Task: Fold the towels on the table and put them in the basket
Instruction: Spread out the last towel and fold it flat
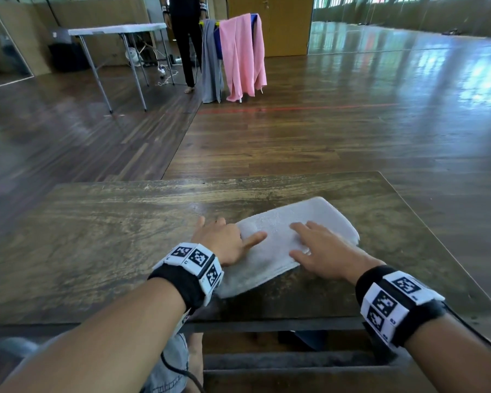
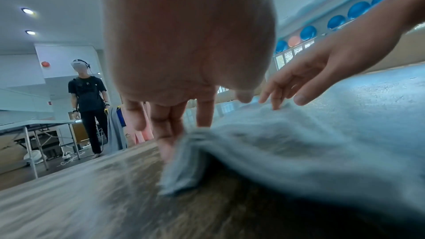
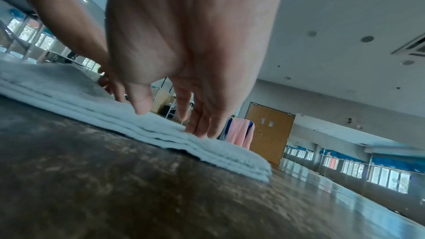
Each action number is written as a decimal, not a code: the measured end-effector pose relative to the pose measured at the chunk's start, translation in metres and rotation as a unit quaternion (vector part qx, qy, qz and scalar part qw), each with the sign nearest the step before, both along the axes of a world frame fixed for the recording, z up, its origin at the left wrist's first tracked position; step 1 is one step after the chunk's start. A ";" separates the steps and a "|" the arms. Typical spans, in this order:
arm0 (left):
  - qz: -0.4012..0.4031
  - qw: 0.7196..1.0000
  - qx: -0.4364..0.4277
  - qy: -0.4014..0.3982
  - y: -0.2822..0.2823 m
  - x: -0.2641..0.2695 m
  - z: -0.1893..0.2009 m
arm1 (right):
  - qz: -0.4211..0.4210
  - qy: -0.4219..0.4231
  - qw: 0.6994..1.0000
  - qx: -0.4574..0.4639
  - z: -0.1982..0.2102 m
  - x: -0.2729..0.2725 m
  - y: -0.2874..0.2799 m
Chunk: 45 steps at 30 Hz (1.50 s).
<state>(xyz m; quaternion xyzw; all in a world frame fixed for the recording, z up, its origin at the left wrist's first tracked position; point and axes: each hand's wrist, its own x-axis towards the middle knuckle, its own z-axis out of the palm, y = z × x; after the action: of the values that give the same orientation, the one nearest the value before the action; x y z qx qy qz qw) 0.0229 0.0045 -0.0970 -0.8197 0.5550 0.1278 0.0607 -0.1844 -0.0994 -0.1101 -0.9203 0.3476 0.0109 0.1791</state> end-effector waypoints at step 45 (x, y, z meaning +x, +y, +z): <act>-0.004 0.893 -0.390 0.225 0.028 0.018 0.020 | 0.053 -0.266 0.962 0.022 -0.002 -0.007 0.050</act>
<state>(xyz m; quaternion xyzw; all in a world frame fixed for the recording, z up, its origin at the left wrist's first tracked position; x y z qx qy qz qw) 0.0410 0.0323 -0.0772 -0.7247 0.5621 0.0823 -0.3899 -0.1913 -0.0498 -0.1123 -0.9028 0.2382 -0.2173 0.2847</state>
